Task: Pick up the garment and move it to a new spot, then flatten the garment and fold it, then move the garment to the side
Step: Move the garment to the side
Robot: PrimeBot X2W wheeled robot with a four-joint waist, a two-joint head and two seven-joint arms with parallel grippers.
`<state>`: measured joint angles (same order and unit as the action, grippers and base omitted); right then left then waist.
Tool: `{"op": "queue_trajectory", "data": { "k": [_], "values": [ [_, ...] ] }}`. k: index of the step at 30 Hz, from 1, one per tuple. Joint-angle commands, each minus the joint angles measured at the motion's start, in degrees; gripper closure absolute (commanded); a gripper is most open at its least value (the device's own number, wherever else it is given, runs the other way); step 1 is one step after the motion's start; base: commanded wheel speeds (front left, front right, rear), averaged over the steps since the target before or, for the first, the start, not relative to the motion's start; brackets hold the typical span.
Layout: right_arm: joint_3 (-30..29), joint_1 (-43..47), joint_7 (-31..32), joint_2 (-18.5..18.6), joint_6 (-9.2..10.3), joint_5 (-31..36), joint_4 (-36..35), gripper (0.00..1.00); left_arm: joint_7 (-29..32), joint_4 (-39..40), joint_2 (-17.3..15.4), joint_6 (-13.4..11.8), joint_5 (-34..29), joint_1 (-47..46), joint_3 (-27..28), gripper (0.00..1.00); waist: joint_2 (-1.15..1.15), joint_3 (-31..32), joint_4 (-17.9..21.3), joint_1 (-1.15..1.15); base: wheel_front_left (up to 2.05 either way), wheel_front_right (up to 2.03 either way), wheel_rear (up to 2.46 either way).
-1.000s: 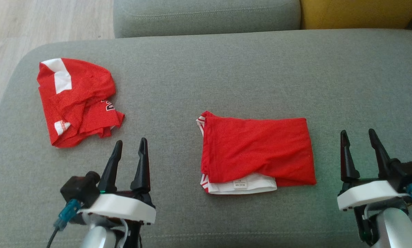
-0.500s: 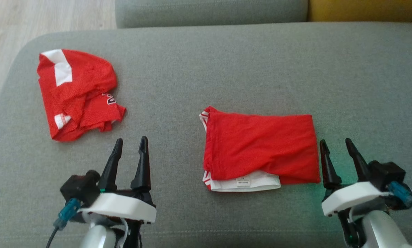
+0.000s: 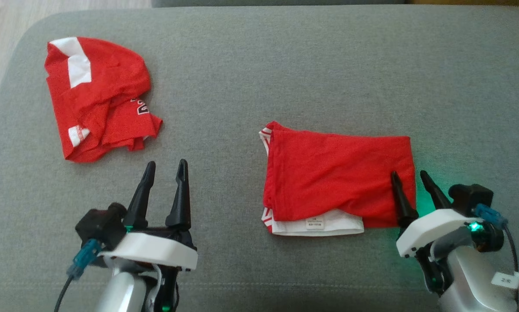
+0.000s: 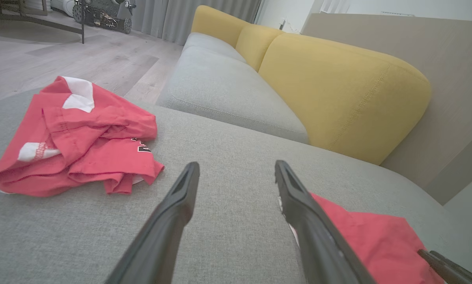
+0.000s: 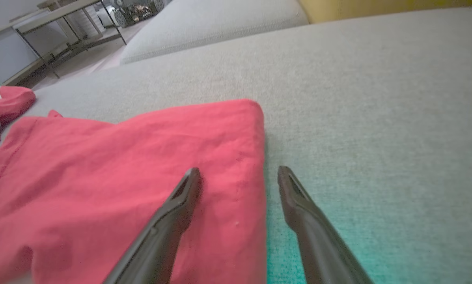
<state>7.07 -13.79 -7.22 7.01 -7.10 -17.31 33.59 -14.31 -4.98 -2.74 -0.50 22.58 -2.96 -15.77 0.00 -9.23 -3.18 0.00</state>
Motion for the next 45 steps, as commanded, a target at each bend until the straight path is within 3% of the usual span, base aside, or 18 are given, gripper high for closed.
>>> {"op": "queue_trajectory", "data": {
  "k": [1, 4, 5, 6, 18, 26, 33, 39, 41, 45],
  "values": [
    [1.57, -2.24, 0.23, 0.41, -0.39, -0.45, -0.52, 0.0, -0.69, 1.76, -0.14, 0.19, -0.57, -2.49, 1.61, 0.0, 0.0, -0.43, -0.43, 0.0, 0.0, 0.0, 0.0],
    [2.59, -3.46, 1.0, 0.45, -0.39, -0.86, 1.66, 0.0, -0.69, 1.8, -0.14, 0.17, -0.6, -2.96, 1.6, 0.0, 0.0, -1.05, -0.87, 0.0, 0.0, 0.0, 0.0],
    [2.97, -3.88, 1.17, 0.51, -0.39, -1.12, 2.2, 0.39, -0.69, 1.86, -0.14, 0.15, -0.6, -3.15, 1.65, 0.0, 0.0, -1.27, -0.98, 0.0, 0.0, 0.0, 0.0],
    [3.52, -4.31, 1.18, 0.67, -0.39, -1.25, 2.61, 1.0, -0.69, 1.93, -0.14, 0.13, -0.59, -3.34, 1.71, 0.0, 0.0, -1.44, -1.07, 0.0, 0.0, 0.0, 0.0],
    [9.57, -11.68, -4.1, 8.22, -0.39, 7.07, 0.52, 1.0, -0.69, 2.69, -0.14, -0.19, -0.15, -4.41, 2.95, 0.0, 0.0, -1.91, 1.03, 0.0, 0.0, 0.0, 0.0],
    [12.89, -19.29, -1.02, 16.98, -0.39, 9.09, -0.89, 1.0, -0.69, 3.64, -0.14, 0.56, -0.75, -8.08, 2.04, 0.0, 0.0, -4.61, 4.72, 0.0, 0.0, 0.0, 0.0],
    [12.75, -26.22, 1.61, 24.38, -0.39, 6.33, 3.42, 1.0, -0.69, 4.03, -0.14, 1.72, -1.91, -13.29, 1.01, 0.0, 0.0, -8.51, 7.85, 0.0, 0.0, 0.0, 0.0],
    [8.33, -30.15, 1.48, 27.34, -0.39, 6.4, 7.84, 1.0, -0.69, 4.41, -0.14, 1.88, -2.15, -15.78, 1.09, 0.0, 0.0, -10.49, 9.38, 0.0, 0.0, 0.0, 0.0],
    [8.56, -30.77, 1.62, 25.62, -0.39, 5.77, 8.41, 1.0, -0.69, 4.55, -0.14, 1.94, -1.96, -16.21, 1.13, 0.0, 0.0, -10.9, 9.86, 0.0, 0.0, 0.0, 0.0],
    [3.52, -32.44, 1.65, 24.97, -0.39, 9.26, 11.31, 1.0, -0.69, 4.8, -0.14, 1.97, -1.89, -16.4, 0.88, 0.0, 0.0, -11.58, 10.43, 0.0, 0.0, 0.0, 0.0]
  ]
}}
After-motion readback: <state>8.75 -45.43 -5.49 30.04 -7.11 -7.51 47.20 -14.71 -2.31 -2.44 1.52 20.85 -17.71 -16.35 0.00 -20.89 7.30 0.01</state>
